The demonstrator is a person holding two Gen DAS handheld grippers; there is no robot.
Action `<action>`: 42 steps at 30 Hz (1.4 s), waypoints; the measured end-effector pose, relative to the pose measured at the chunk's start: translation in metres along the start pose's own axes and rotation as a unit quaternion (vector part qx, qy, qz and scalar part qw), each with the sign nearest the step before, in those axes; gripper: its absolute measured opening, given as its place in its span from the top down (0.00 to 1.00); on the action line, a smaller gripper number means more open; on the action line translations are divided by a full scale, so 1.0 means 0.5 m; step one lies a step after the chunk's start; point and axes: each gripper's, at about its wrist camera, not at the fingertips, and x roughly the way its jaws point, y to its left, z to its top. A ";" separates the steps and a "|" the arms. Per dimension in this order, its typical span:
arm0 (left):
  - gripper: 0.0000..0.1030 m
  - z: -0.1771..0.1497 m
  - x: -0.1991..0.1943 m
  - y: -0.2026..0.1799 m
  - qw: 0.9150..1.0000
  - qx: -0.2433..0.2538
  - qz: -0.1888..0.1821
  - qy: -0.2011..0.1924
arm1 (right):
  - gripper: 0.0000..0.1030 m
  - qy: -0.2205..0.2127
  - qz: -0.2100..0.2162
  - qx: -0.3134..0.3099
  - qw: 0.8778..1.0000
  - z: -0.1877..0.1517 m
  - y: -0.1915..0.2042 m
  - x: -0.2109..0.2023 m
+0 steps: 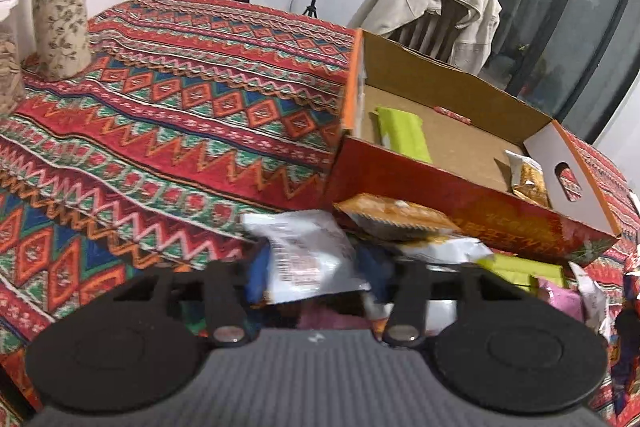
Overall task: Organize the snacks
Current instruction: 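Grasp the silver wrapper with the right tool while the left tool grasps a white packet, then lower both held packets into the cardboard box and open both tools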
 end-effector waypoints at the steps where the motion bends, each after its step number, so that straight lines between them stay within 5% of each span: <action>1: 0.60 -0.001 -0.004 0.008 1.000 -0.001 -0.002 -0.003 | 0.25 0.000 0.000 0.000 1.000 0.000 0.000 0.000; 15: 0.61 -0.031 -0.084 0.053 0.997 0.034 0.029 -0.066 | 0.25 0.002 -0.003 -0.003 1.000 0.000 0.004 0.008; 27: 0.61 -0.031 -0.169 -0.019 0.984 0.096 0.015 -0.150 | 0.26 -0.008 0.009 -0.014 1.000 0.017 0.016 -0.015; 42: 0.60 0.037 -0.185 -0.171 0.968 0.150 -0.025 -0.200 | 0.26 -0.036 0.001 -0.034 0.999 0.152 0.049 -0.019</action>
